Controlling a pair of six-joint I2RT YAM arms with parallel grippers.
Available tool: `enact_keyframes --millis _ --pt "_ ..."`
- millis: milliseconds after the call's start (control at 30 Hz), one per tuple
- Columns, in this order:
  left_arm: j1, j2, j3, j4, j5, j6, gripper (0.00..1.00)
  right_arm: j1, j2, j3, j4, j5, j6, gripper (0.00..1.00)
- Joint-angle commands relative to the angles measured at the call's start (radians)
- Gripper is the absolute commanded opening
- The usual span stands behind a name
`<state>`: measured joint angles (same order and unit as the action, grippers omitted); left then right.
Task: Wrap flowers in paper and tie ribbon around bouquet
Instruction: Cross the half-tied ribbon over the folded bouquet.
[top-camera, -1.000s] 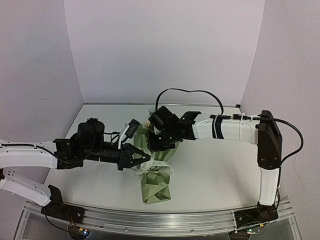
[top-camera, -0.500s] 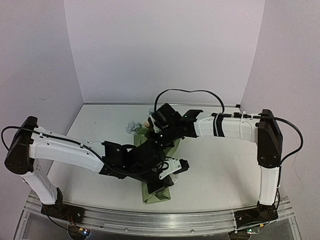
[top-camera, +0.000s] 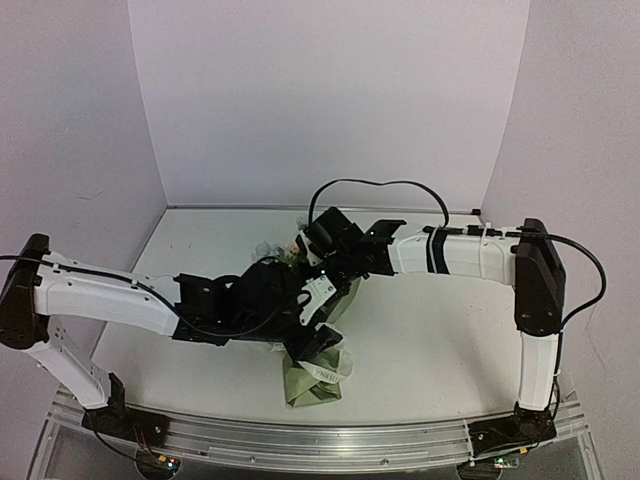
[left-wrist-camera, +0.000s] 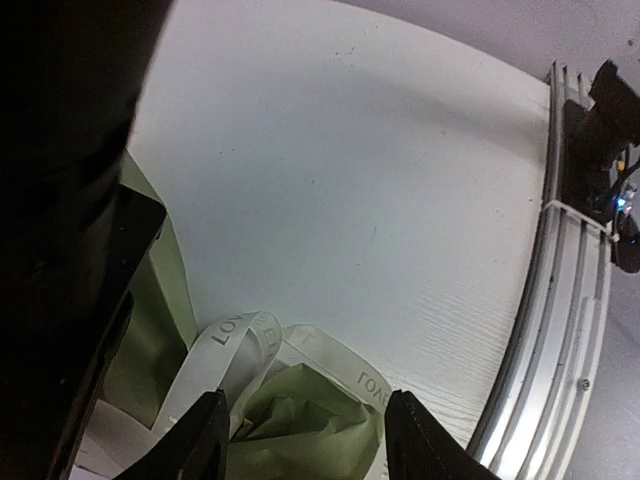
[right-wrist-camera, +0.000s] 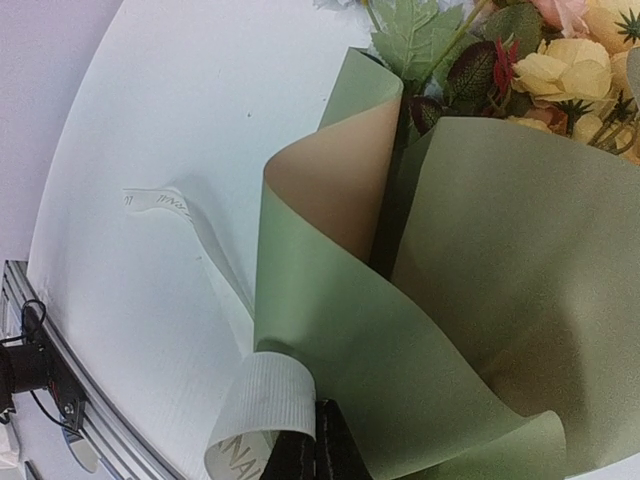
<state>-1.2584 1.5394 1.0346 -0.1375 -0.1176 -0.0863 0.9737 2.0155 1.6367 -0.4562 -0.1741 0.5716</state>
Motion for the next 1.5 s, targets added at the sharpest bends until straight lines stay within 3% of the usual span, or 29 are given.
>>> enact_keyframes --millis 0,167,467,700,1000,1233,1333,1433,1467 --pt "0.076 -0.218 -0.152 0.233 0.060 -0.200 0.54 -0.001 -0.033 -0.005 0.023 0.003 -0.007 0.00" --pt "0.197 -0.355 -0.287 0.258 0.044 -0.357 0.46 0.007 -0.057 -0.015 0.027 0.010 -0.005 0.00" --pt "0.283 -0.290 -0.311 0.278 0.128 -0.430 0.51 0.050 -0.117 -0.028 0.029 0.061 0.002 0.00" --pt "0.290 -0.244 -0.292 0.287 0.157 -0.431 0.45 0.078 -0.129 -0.021 0.028 0.082 0.011 0.00" --pt "0.297 -0.220 -0.300 0.331 0.165 -0.434 0.30 0.095 -0.120 -0.009 0.028 0.086 0.012 0.00" --pt "0.296 -0.196 -0.304 0.349 0.148 -0.447 0.07 0.100 -0.121 -0.011 0.028 0.089 0.010 0.01" --pt "0.296 -0.184 -0.301 0.330 0.127 -0.463 0.00 0.102 -0.138 -0.022 0.020 0.110 0.010 0.09" --pt "0.298 -0.188 -0.317 0.326 0.066 -0.490 0.00 0.104 -0.176 -0.052 0.011 0.129 0.013 0.31" --pt "0.298 -0.192 -0.324 0.328 0.059 -0.497 0.00 0.107 -0.193 -0.065 0.007 0.139 0.014 0.43"
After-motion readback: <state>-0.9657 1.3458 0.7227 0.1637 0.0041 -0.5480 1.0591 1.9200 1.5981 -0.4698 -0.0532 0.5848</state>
